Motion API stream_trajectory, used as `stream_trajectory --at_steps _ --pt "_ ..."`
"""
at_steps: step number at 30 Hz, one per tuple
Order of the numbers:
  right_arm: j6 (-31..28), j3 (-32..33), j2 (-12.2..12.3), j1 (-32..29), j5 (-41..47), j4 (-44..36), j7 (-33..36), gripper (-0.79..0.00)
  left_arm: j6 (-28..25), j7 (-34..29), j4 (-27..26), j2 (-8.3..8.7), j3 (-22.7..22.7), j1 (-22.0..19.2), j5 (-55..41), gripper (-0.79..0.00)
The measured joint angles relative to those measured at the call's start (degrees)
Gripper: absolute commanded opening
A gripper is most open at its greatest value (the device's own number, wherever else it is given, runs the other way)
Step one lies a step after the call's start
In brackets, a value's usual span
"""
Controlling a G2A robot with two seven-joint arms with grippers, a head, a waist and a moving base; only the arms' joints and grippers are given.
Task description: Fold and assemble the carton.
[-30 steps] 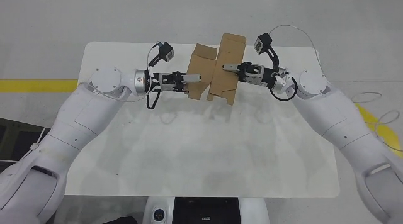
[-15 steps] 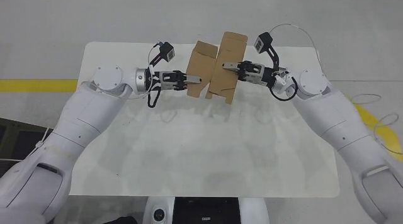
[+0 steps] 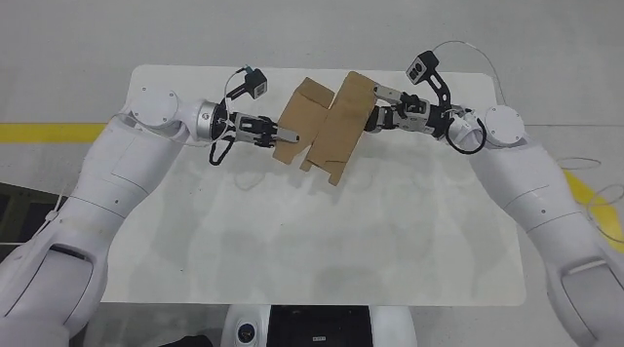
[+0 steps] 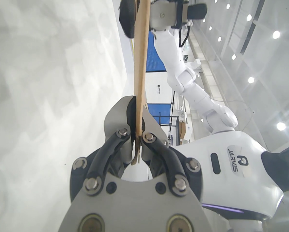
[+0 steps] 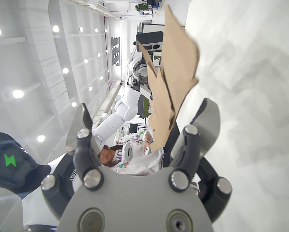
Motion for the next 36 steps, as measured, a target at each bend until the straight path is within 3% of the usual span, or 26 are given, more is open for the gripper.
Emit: stream_trajectory --at_steps 5,11,21,26,32,36 --pt "0.3 -0.5 -0.8 1.0 -1.5 3.2 5.0 0.0 1.6 -6.4 1.3 -0.33 0.1 0.3 -2.7 -0.785" --pt "-4.0 -0.5 -2.0 1.6 -1.9 5.2 9.7 -0.003 2.3 -7.1 1.9 -0.59 1.1 0.6 -2.6 -0.785" --pt "-4.9 -0.9 -3.5 2.7 -5.1 6.5 12.4 -0.4 2.1 -7.1 1.5 -0.59 2.8 0.5 -3.8 -0.785" --pt "-3.8 -0.6 -3.8 2.6 -5.6 6.0 13.4 -0.545 1.8 -7.1 1.4 -0.38 3.3 0.5 -4.3 -0.785" --pt "-1.9 0.0 -4.1 2.4 -5.9 6.0 15.4 -0.646 1.5 -7.1 1.5 -0.18 3.8 0.3 -4.8 -0.785" --pt "-1.4 0.4 -4.3 2.1 -6.1 6.3 15.9 -0.785 1.3 -7.1 1.6 -0.02 4.0 0.1 -5.2 -0.785"
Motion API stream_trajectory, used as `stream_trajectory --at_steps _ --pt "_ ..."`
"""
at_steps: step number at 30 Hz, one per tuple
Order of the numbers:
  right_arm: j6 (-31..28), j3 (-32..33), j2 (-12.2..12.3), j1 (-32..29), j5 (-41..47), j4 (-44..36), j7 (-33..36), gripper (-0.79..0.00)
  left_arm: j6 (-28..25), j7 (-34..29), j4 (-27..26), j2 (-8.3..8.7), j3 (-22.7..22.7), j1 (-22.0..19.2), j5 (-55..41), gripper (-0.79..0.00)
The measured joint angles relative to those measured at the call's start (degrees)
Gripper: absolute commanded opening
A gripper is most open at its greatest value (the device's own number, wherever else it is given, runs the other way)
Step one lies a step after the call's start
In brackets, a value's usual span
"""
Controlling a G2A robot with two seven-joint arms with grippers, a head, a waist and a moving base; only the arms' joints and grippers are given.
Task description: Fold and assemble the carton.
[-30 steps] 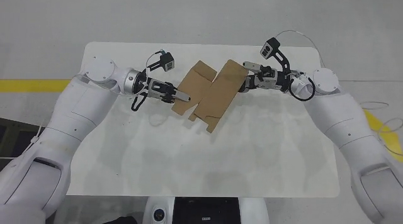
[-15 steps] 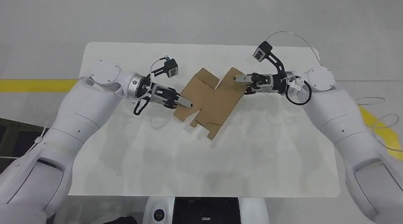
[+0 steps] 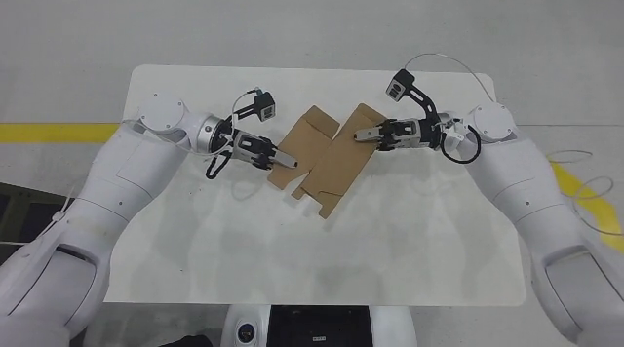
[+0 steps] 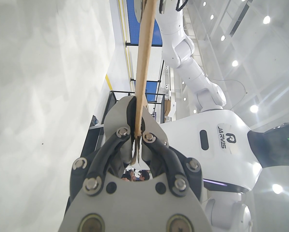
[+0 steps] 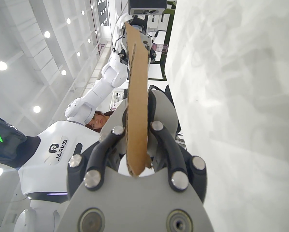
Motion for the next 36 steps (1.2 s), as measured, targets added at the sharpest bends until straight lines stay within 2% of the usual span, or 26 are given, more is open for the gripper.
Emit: stream_trajectory --at_steps 3,4,5,6,7,14,17,29,36 --pt "0.4 0.3 -0.1 -0.1 -0.1 0.1 0.4 -0.785 -0.1 0.0 0.0 0.16 0.2 0.0 -0.2 -0.785" --pt "0.5 0.4 -0.2 -0.1 -0.1 0.2 0.5 -0.785 -0.2 0.0 0.0 0.24 0.3 -0.1 -0.2 -0.73" --pt "0.5 0.5 -0.3 -0.1 -0.2 0.3 0.5 -0.785 -0.2 0.0 0.0 0.31 0.3 -0.1 -0.4 -0.526" --pt "0.6 0.6 -0.3 -0.1 -0.2 0.3 0.6 -0.785 -0.2 0.0 0.0 0.37 0.3 -0.1 -0.5 -0.246" --pt "0.6 0.7 -0.4 -0.2 -0.3 0.4 0.6 -0.785 -0.3 0.0 0.1 0.47 0.3 -0.1 -0.5 0.0" --pt "-1.0 2.2 -0.7 -0.3 -0.3 2.7 -1.0 -0.785 0.2 0.4 2.2 0.94 -1.7 -0.3 -3.5 0.0" --pt "-2.0 2.9 -0.8 -0.5 0.1 3.5 -2.6 -0.785 0.2 3.0 2.9 0.87 -3.3 0.2 -5.5 0.0" --pt "-0.6 4.7 -1.2 -5.1 -3.3 -5.0 -17.5 -0.785 1.4 14.4 0.0 0.51 -7.0 3.9 -7.0 0.0" --pt "0.7 5.9 -1.0 -7.2 -7.4 -7.9 -23.6 -0.785 1.7 15.5 -1.7 1.0 -9.7 5.1 -5.5 0.0"
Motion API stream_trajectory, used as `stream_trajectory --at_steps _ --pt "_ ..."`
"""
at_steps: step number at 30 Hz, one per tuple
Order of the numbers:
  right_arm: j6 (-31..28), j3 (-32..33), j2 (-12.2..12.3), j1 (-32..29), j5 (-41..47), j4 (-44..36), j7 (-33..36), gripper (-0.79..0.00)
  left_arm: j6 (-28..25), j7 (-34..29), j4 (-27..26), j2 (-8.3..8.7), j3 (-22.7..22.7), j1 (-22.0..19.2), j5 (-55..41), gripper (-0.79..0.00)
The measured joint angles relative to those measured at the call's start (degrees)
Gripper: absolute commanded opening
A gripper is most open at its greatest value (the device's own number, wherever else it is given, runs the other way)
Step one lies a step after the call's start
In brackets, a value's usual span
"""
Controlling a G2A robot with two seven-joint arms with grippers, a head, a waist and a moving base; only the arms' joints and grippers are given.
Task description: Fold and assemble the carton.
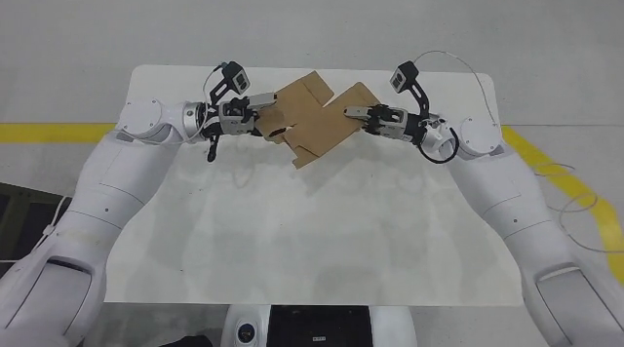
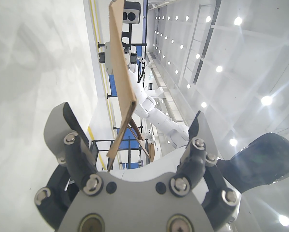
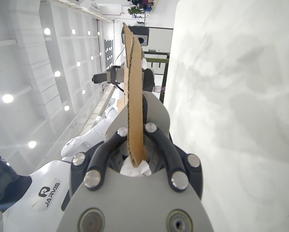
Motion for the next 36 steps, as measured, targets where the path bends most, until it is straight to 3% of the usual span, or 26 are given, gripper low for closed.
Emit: stream_trajectory --at_steps 23,36 --pt "-0.5 4.6 1.0 -3.8 -12.1 -4.8 -6.8 -0.785 3.1 -0.5 -7.4 1.36 -7.9 4.6 1.3 0.0" --pt "-0.6 5.6 0.7 -4.7 -13.1 -6.8 -6.5 -0.785 3.2 5.7 -5.6 0.3 -8.1 4.7 2.6 0.0"
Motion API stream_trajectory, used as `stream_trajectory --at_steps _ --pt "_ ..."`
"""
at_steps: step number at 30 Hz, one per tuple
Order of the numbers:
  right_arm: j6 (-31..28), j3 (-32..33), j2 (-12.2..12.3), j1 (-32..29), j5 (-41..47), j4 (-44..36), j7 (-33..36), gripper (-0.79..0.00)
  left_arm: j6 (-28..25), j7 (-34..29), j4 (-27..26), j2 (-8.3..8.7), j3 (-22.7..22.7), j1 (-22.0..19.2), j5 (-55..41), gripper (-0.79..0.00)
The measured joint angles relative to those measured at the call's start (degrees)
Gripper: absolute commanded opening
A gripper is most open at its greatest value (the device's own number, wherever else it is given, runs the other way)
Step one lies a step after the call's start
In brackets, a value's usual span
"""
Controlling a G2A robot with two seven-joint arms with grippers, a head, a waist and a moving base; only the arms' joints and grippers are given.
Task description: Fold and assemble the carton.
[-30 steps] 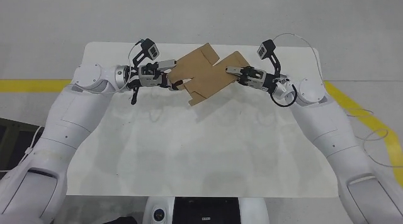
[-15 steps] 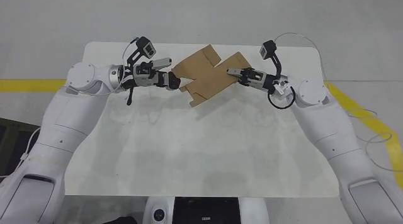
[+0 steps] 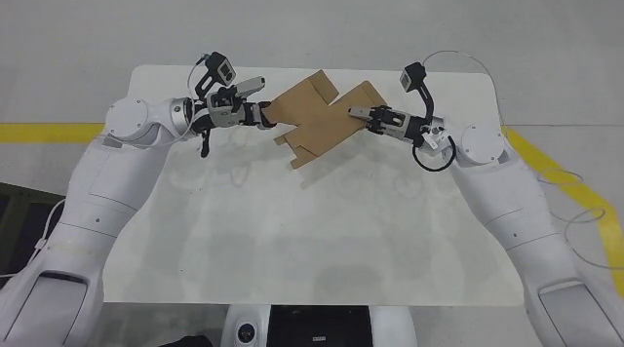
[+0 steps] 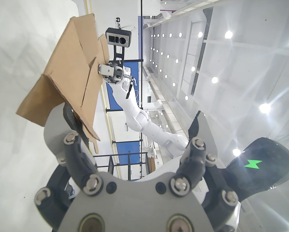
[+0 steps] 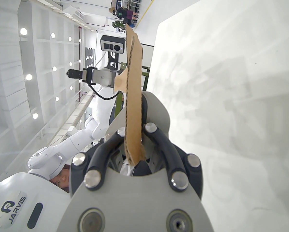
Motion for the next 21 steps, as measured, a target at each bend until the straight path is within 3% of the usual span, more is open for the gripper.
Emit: stream_trajectory --at_steps 12,13,15,16,19,21 --pt "-0.2 0.9 -0.3 -0.5 -0.8 -0.6 0.3 -0.785 0.0 1.9 3.1 -1.43 1.4 -0.6 1.2 0.0" --pt "-0.2 1.0 -0.3 -0.6 -0.8 -0.6 0.3 -0.785 0.0 1.9 3.3 -1.51 1.4 -0.7 1.3 -0.062" --pt "-0.2 1.1 -0.3 -0.6 -1.0 -0.6 0.3 -0.785 0.0 1.9 3.7 -1.66 1.5 -0.8 1.6 -0.289" --pt "-0.2 1.1 -0.3 -0.6 -1.1 -0.6 0.3 -0.785 -0.2 1.6 3.8 -1.75 1.6 -0.9 2.0 -0.314" --pt "-0.1 1.3 -0.4 -0.7 -1.3 -0.7 0.4 -0.785 -0.8 1.0 4.2 -1.95 2.1 -1.2 3.9 -0.243" --pt "-0.1 1.4 -0.5 -0.7 -1.4 -0.7 0.4 -0.785 -0.7 0.9 4.5 -2.12 2.3 -1.3 4.2 -0.265"
